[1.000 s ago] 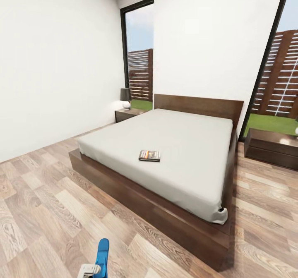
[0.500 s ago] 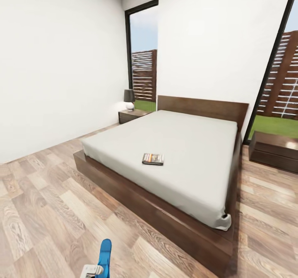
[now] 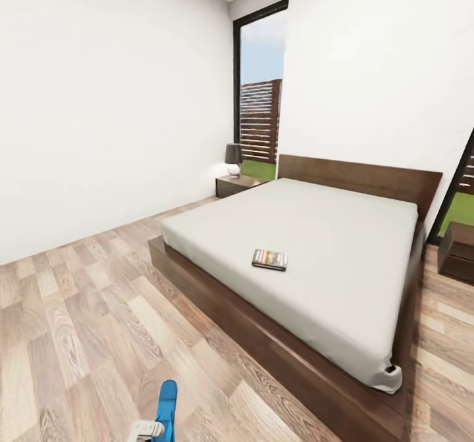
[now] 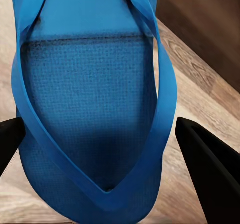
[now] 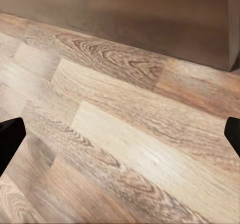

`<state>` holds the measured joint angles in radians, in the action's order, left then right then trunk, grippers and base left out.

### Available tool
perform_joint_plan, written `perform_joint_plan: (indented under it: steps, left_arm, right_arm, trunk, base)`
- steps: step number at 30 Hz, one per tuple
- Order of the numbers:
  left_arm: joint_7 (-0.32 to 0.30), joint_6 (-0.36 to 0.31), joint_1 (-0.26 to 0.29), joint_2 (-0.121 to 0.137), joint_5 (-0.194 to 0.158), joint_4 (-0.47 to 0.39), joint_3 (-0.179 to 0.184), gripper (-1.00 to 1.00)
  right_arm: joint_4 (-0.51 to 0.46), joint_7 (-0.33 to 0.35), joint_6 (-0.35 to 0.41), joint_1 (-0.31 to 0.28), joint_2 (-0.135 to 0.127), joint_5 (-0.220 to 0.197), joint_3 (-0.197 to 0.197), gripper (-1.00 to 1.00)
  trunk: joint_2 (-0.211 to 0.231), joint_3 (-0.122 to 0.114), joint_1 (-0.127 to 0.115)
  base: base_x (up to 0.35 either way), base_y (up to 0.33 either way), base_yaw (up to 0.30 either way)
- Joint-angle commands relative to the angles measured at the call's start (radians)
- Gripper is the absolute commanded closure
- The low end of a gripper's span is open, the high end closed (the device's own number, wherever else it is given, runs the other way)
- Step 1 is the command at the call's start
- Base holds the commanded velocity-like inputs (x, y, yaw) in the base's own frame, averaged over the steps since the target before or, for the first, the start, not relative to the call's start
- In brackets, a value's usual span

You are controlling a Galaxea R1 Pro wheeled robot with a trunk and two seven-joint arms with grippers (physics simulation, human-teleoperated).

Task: In the bedroom, move the book from the bed onto either nightstand, and place the two sandals side by side next to the bed.

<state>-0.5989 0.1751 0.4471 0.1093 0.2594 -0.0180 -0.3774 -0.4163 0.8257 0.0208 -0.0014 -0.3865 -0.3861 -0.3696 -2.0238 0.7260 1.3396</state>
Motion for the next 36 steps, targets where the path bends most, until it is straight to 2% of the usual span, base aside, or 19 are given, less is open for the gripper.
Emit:
perform_joint_plan:
  steps: [1, 36]
  left_arm:
    - [-0.001, 0.006, 0.001, 0.0, 0.011, 0.001, -0.007, 1.0]
    - [-0.001, 0.005, 0.001, 0.001, 0.011, 0.001, -0.009, 1.0]
  right_arm:
    - [0.001, 0.004, 0.002, 0.0, 0.0, -0.005, -0.002, -1.0]
    - [0.004, 0.003, 0.002, 0.0, 0.0, -0.005, 0.0, -1.0]
  trunk:
    - [0.007, -0.002, -0.004]
    - [0.252, -0.112, -0.138]
  base:
    - [0.0, 0.0, 0.288]
    - [0.0, 0.0, 0.288]
